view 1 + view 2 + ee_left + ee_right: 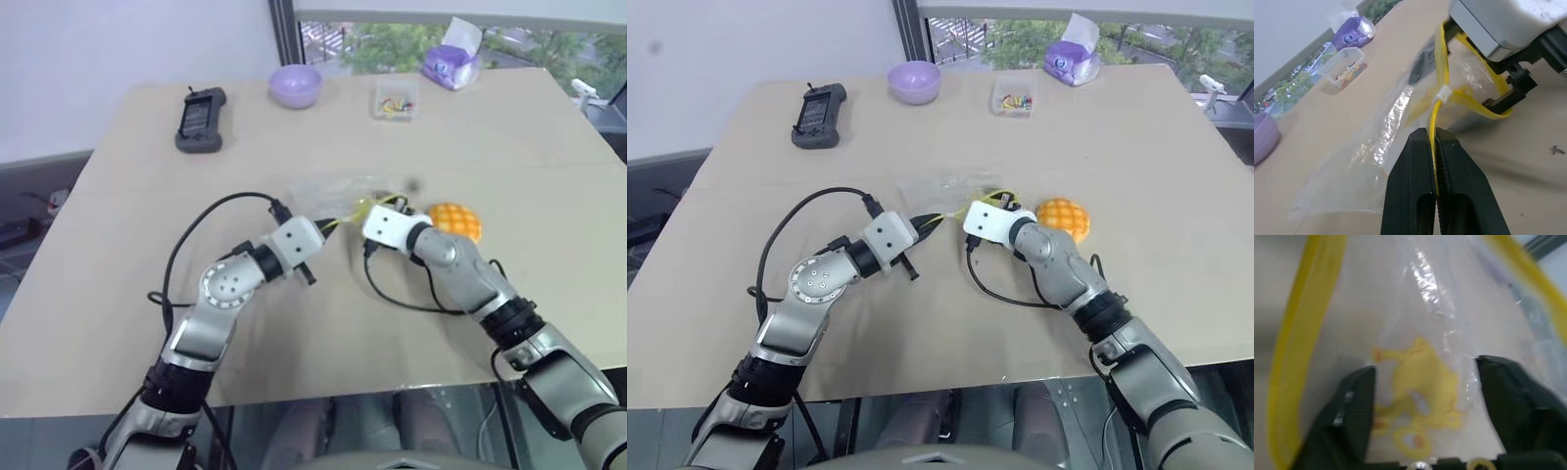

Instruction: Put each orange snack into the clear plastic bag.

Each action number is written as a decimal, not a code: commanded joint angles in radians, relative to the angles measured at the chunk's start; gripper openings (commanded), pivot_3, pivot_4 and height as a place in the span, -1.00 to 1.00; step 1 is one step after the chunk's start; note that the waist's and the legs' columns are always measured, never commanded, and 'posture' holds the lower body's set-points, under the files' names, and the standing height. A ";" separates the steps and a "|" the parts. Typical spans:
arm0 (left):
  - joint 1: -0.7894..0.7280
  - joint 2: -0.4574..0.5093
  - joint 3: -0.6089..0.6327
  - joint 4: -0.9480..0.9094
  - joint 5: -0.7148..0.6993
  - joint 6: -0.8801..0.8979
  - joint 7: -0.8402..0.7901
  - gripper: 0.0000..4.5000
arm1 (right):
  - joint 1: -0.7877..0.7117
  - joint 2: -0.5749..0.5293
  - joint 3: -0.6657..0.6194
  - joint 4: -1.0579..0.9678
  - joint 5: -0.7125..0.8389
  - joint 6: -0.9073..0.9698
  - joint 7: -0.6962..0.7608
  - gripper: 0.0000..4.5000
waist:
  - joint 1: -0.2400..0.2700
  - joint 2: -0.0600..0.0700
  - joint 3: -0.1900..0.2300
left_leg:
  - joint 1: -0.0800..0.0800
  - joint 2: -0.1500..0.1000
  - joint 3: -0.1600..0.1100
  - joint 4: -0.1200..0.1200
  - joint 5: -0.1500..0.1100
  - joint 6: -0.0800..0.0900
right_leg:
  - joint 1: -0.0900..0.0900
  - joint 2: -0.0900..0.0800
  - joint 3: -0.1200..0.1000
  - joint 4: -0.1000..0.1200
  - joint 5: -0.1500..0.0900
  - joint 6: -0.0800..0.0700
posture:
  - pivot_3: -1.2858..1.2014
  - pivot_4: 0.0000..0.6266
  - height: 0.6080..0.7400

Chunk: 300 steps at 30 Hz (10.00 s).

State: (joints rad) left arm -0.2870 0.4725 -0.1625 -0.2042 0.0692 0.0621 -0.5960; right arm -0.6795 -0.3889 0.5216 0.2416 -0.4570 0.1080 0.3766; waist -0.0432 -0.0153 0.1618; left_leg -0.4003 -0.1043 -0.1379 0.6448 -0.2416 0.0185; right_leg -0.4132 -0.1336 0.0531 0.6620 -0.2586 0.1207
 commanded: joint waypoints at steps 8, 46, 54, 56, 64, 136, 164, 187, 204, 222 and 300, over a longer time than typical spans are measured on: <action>-0.014 -0.001 0.030 0.005 0.033 -0.002 0.064 -1.00 | 0.008 -0.067 -0.054 -0.037 -0.042 -0.037 0.061 0.54 | 0.005 0.000 0.000 | 0.000 0.000 -0.001 0.002 0.000 0.000 | 0.001 0.000 -0.001 0.000 0.000 0.000 | 0.03 -0.52 1.00; -0.017 -0.019 0.036 0.006 0.065 0.048 0.124 -1.00 | 0.317 -0.139 -0.595 -0.298 0.604 0.775 0.125 0.54 | 0.037 -0.003 -0.003 | 0.000 0.000 -0.002 0.003 0.000 0.000 | 0.003 0.000 -0.003 -0.001 0.000 0.000 | 0.03 -0.52 1.00; -0.020 -0.016 0.034 0.009 0.066 0.046 0.119 -1.00 | 0.336 -0.155 -0.541 -0.279 0.593 0.775 0.111 -0.06 | 0.051 -0.009 -0.008 | 0.005 0.000 -0.008 0.005 -0.001 0.001 | 0.013 0.000 -0.010 -0.004 0.001 -0.001 | 0.03 -0.52 1.00; -0.019 -0.016 0.034 0.008 0.066 0.047 0.119 -1.00 | 0.342 -0.159 -0.529 -0.289 0.591 0.765 0.114 -0.44 | 0.054 -0.009 -0.009 | 0.005 0.000 -0.008 0.005 -0.001 0.001 | 0.013 0.000 -0.010 -0.004 0.001 -0.001 | 0.03 -0.52 1.00; -0.022 -0.019 0.030 0.014 0.066 0.044 0.118 -1.00 | 0.321 -0.196 -0.485 -0.357 0.577 0.636 0.168 -0.98 | 0.054 -0.009 -0.009 | 0.005 0.000 -0.008 0.005 -0.001 0.001 | 0.015 0.000 -0.010 -0.005 0.001 -0.001 | 0.03 -0.52 1.00; -0.121 -0.074 -0.083 0.181 0.023 -0.233 -0.083 -1.00 | 0.033 -0.030 -0.385 -0.353 0.724 0.610 0.342 0.25 | 0.026 -0.005 -0.006 | 0.000 0.000 -0.007 0.003 -0.001 0.000 | 0.006 0.000 -0.008 -0.004 0.001 -0.001 | 0.03 -0.52 1.00; -0.116 -0.076 -0.076 0.187 0.025 -0.211 -0.060 -1.00 | 0.086 -0.336 -0.243 -0.095 0.388 0.181 0.417 0.25 | 0.024 -0.005 -0.006 | -0.001 0.000 -0.006 0.004 -0.001 0.000 | 0.006 -0.001 -0.008 -0.004 0.001 -0.001 | 0.03 -0.52 1.00; -0.095 -0.084 -0.068 0.167 0.018 -0.184 -0.049 -1.00 | 0.013 -0.167 -0.264 0.110 0.314 -0.094 0.378 -0.98 | 0.026 -0.005 -0.006 | -0.001 0.000 -0.006 0.004 0.000 0.000 | 0.006 -0.001 -0.008 -0.004 0.001 -0.001 | 0.03 -0.52 1.00; -0.316 -0.111 0.045 0.291 0.076 -0.209 0.188 -1.00 | -0.085 -0.330 -0.466 -0.029 0.324 -0.028 0.285 -0.98 | 0.029 -0.005 -0.006 | -0.002 -0.001 -0.006 0.004 0.000 0.000 | 0.006 -0.001 -0.009 -0.005 0.001 -0.001 | 0.03 -0.52 1.00; -0.299 -0.156 -0.038 0.336 0.052 -0.249 0.115 -1.00 | 0.016 -0.490 -0.445 -0.494 0.519 0.336 0.641 -0.06 | 0.026 -0.005 -0.006 | -0.014 -0.002 -0.008 0.009 0.000 0.000 | -0.004 -0.002 -0.010 -0.002 0.001 -0.001 | 0.03 -0.52 1.00; -0.283 -0.156 -0.037 0.284 0.083 -0.226 0.108 -1.00 | -0.264 -0.187 -0.199 -0.077 0.217 -0.389 0.547 -0.09 | 0.001 -0.005 -0.006 | -0.014 -0.004 -0.010 0.011 0.000 0.000 | -0.004 -0.003 -0.011 -0.001 0.001 -0.001 | 0.03 -0.52 1.00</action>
State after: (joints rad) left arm -0.5627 0.3172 -0.2049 0.1040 0.1545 -0.1536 -0.4950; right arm -0.9105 -0.5784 0.3453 0.1793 -0.2524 -0.2658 0.9312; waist -0.0419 -0.0202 0.1561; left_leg -0.4144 -0.1082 -0.1475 0.6556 -0.2417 0.0181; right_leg -0.4174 -0.1365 0.0417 0.6613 -0.2576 0.1199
